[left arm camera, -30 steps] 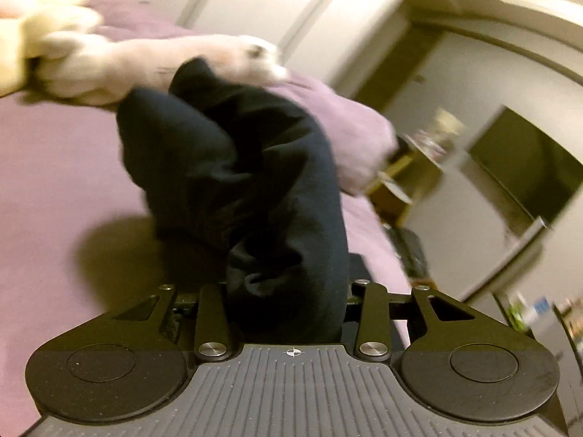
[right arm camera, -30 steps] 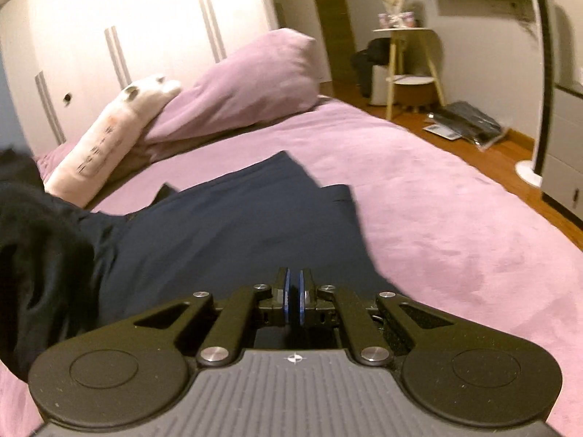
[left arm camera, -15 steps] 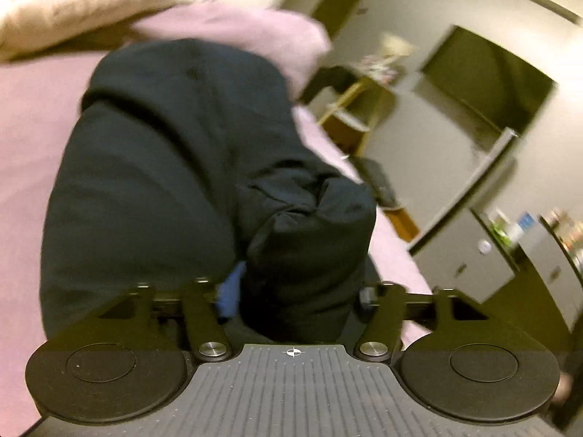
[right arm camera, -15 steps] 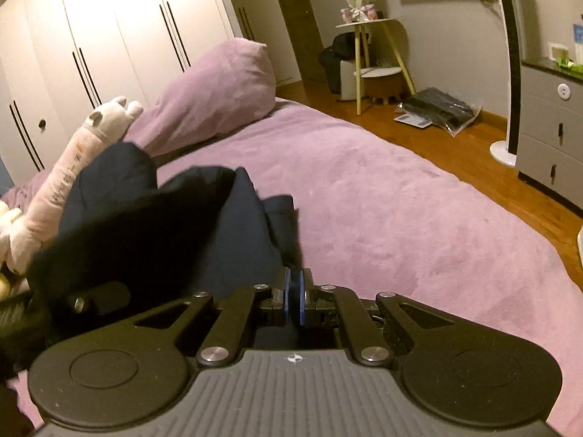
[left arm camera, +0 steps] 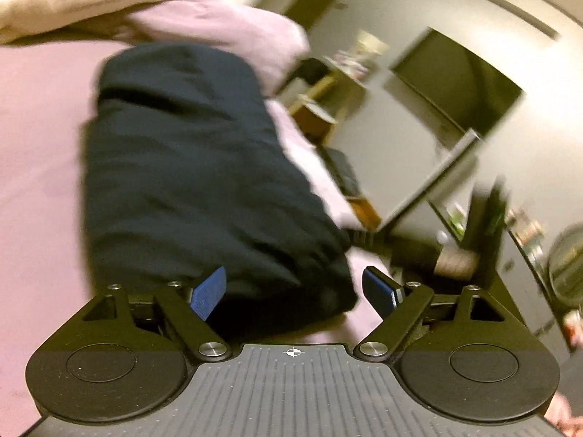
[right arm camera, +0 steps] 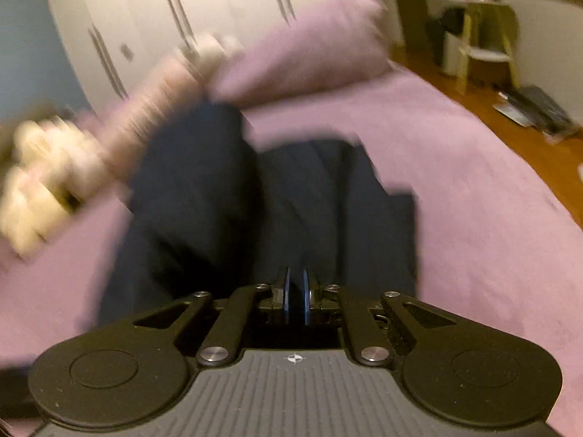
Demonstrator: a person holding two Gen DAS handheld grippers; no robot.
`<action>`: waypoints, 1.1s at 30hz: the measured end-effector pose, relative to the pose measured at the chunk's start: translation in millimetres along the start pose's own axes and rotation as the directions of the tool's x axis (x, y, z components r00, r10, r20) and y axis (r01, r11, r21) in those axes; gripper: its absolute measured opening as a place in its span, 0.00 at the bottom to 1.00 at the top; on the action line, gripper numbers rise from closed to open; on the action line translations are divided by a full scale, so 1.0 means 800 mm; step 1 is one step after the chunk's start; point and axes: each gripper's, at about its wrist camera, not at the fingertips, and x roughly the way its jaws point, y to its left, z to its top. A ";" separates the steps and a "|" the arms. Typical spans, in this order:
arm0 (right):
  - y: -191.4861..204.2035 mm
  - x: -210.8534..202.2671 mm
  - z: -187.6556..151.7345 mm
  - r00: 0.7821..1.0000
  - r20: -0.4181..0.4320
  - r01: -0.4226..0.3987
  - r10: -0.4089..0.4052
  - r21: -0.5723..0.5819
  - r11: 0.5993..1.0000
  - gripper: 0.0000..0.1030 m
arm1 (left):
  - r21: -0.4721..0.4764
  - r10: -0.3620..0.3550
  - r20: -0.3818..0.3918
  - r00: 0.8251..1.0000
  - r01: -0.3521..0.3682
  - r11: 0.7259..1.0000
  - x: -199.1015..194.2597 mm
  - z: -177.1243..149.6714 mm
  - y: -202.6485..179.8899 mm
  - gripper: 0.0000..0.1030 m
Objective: Fold large clothes
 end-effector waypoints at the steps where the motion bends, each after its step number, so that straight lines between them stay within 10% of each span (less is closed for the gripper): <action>1: -0.007 0.006 -0.011 1.000 -0.009 0.019 -0.019 0.009 1.000 0.01 | -0.030 0.013 0.016 1.000 -0.013 0.999 -0.010 0.004 0.009 0.84; 9: -0.017 0.017 -0.014 0.999 0.002 0.047 -0.047 -0.022 0.999 0.00 | -0.247 0.308 0.109 0.945 -0.274 0.929 -0.014 0.048 0.082 0.83; 18: 0.006 -0.049 0.035 0.989 0.150 -0.015 0.010 0.032 0.999 0.04 | -0.383 0.301 0.004 0.954 -0.276 0.882 0.043 0.062 0.119 0.81; 25: 0.108 0.022 0.097 0.984 0.124 -0.107 0.124 -0.134 0.985 0.04 | -0.388 0.304 0.001 0.953 -0.280 0.878 0.055 0.074 0.117 0.81; 33: 0.160 0.140 0.100 0.986 0.133 0.142 -0.102 -0.339 0.930 0.04 | -0.353 0.329 0.010 0.944 -0.305 0.885 0.057 0.086 0.117 0.83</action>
